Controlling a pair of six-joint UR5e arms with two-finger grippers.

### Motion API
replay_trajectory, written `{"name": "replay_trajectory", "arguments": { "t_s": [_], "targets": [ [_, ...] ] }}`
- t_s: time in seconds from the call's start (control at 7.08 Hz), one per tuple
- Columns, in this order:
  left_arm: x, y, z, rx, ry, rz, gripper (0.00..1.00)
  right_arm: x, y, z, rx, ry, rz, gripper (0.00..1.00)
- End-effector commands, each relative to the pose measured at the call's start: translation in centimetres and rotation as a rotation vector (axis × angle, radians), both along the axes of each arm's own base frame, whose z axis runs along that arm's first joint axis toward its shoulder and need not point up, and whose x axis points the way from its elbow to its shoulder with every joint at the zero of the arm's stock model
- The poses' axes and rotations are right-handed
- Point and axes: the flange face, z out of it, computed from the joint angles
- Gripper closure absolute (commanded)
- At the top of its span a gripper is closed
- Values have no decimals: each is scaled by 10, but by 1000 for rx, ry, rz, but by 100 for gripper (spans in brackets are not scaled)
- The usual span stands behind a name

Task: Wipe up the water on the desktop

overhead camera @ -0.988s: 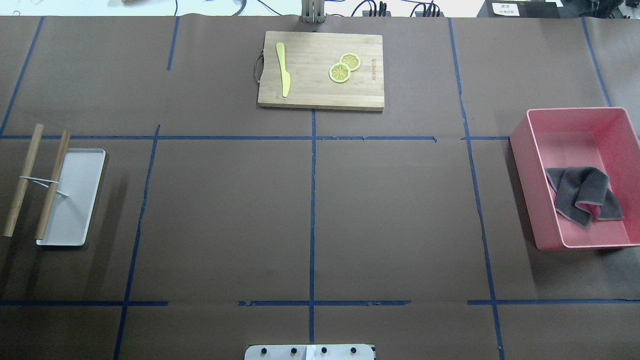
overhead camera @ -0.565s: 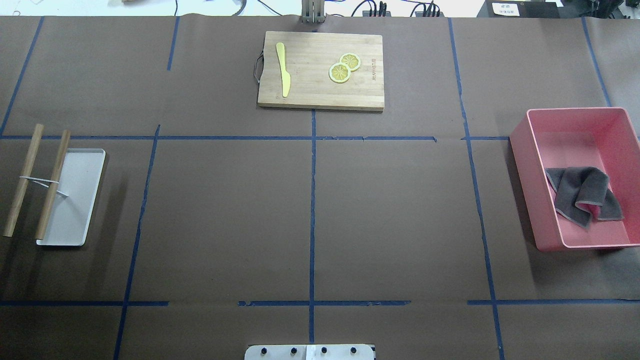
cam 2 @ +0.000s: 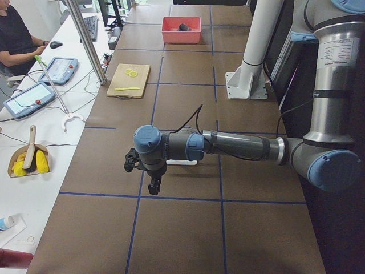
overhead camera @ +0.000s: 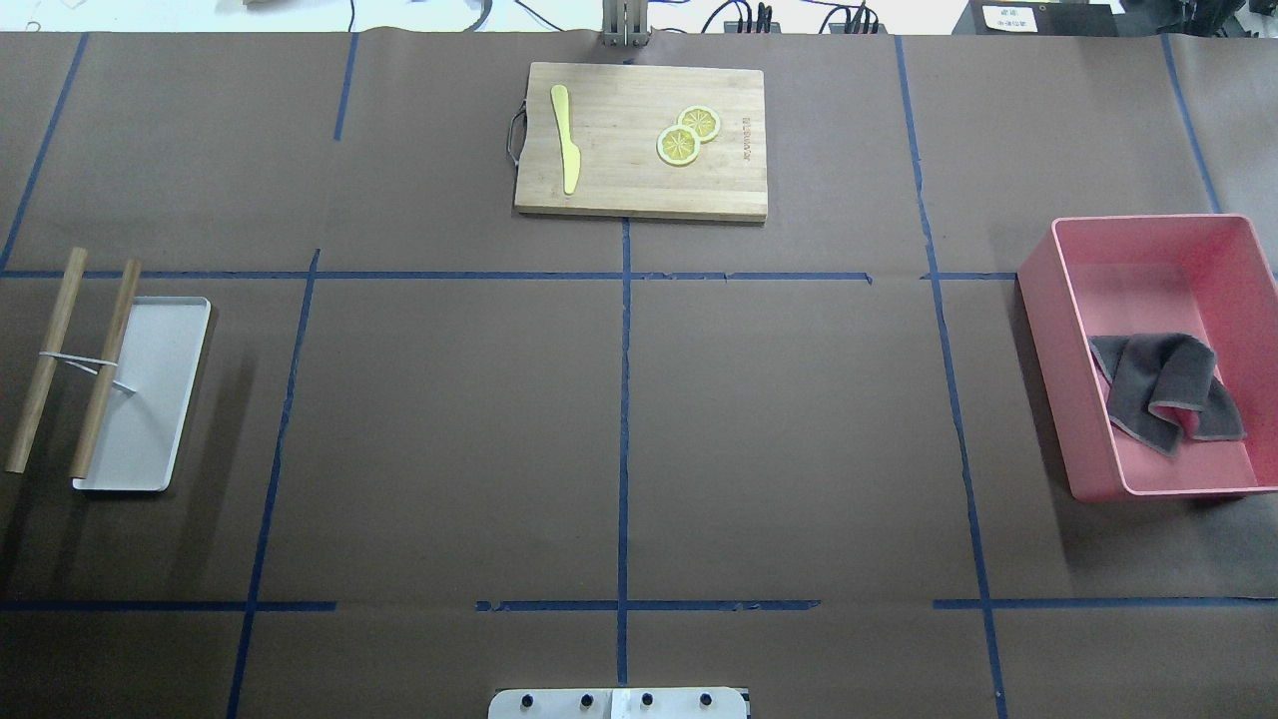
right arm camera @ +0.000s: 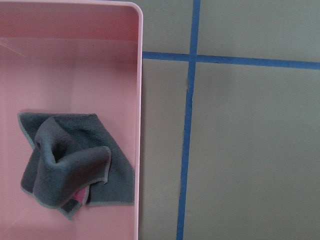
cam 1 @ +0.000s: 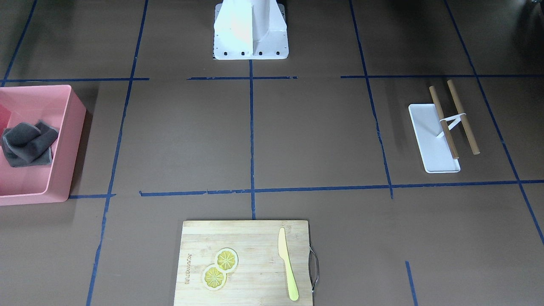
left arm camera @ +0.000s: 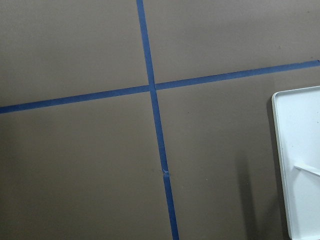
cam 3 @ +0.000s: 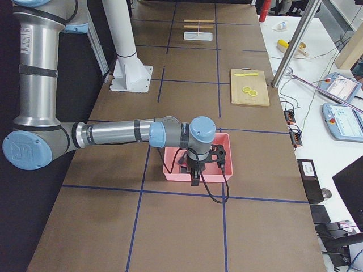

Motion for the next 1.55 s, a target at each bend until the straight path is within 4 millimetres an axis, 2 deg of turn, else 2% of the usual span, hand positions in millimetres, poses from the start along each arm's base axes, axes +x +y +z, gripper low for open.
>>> {"name": "replay_trajectory", "arguments": {
  "t_s": [0.0,0.28,0.71,0.85,1.13,1.41],
  "targets": [
    [-1,1,-7,27,-6,-2,0,-3,0,0,2,1,-8,0],
    [0,-4,-14,32,-8,1,0,-3,2,3,-8,0,-6,0],
    [0,10,11,-52,-12,3,0,-3,2,2,-4,0,-7,0],
    [0,11,5,-39,-15,4,0,-3,2,3,-5,2,-8,0],
    [-5,17,15,-48,-89,4,0,-2,3,5,-9,5,-7,0],
    [-4,20,9,-39,-80,2,0,-2,7,15,-27,10,-9,0]
  ]
}}
